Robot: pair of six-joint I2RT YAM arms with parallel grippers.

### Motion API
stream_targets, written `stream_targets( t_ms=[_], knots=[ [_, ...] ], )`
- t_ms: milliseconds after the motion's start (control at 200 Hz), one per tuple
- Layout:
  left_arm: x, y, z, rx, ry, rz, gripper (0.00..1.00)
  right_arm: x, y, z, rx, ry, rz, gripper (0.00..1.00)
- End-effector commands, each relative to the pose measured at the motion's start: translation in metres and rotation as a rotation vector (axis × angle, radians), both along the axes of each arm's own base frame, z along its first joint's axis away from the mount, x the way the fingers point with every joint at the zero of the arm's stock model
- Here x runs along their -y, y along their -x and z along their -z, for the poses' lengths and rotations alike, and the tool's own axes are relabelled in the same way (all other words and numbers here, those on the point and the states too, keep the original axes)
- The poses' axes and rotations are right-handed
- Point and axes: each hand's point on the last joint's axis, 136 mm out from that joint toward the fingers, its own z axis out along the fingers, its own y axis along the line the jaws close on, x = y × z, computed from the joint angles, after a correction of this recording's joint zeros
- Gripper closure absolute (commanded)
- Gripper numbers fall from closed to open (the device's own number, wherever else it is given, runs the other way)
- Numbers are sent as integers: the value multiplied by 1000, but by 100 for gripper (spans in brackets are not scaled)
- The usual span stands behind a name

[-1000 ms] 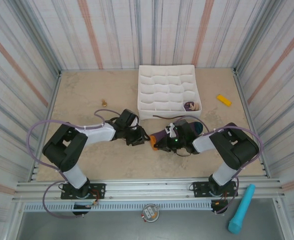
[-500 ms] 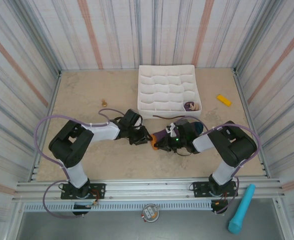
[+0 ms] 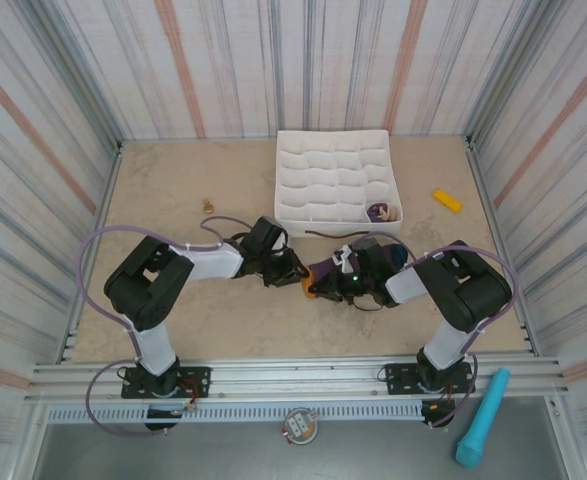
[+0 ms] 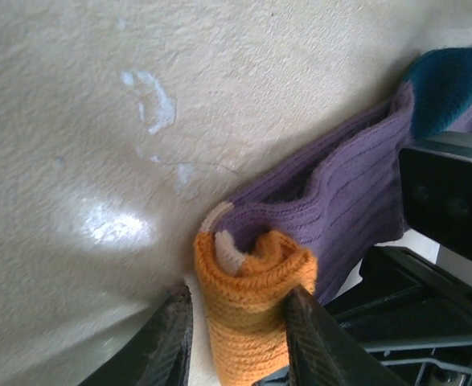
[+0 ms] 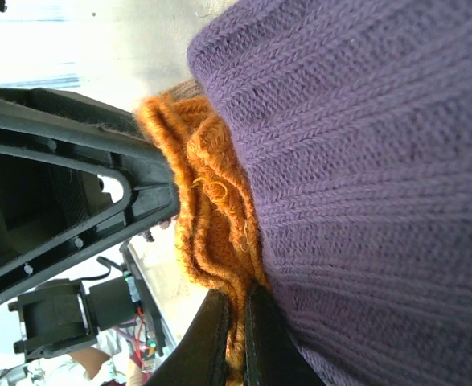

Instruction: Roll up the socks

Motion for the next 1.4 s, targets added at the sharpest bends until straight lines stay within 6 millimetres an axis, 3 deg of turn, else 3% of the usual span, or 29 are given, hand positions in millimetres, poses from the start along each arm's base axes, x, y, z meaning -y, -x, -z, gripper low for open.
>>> stream_targets(
  t_ms=[0, 90, 255, 321, 426, 701, 1017, 1177, 1393],
  knots=[
    [-10, 5, 27, -51, -86, -34, 68, 11, 11, 23, -107, 58, 32, 100],
    [-11, 6, 30, -56, -93, -38, 74, 11, 11, 22, -105, 52, 30, 100],
    [-16, 8, 32, -73, -129, -50, 95, 11, 10, 18, -82, 52, 21, 100],
    [-19, 10, 29, -84, -149, -52, 100, 14, 10, 16, -63, 87, 12, 91],
    [-25, 12, 21, -110, -197, -56, 100, 18, 9, 5, 0, 176, -15, 76],
    [-32, 21, -5, -179, -256, -60, 100, 31, 2, -48, 331, 448, -43, 44],
    [-30, 24, -9, -222, -248, -77, 100, 24, 22, -61, 755, 828, -112, 42],
    [-27, 26, -4, -252, -237, -82, 100, 2, 36, -66, 990, 978, -169, 44],
    [-23, 26, -3, -270, -224, -79, 100, -26, 41, -56, 1138, 1108, -222, 46]
  ],
)
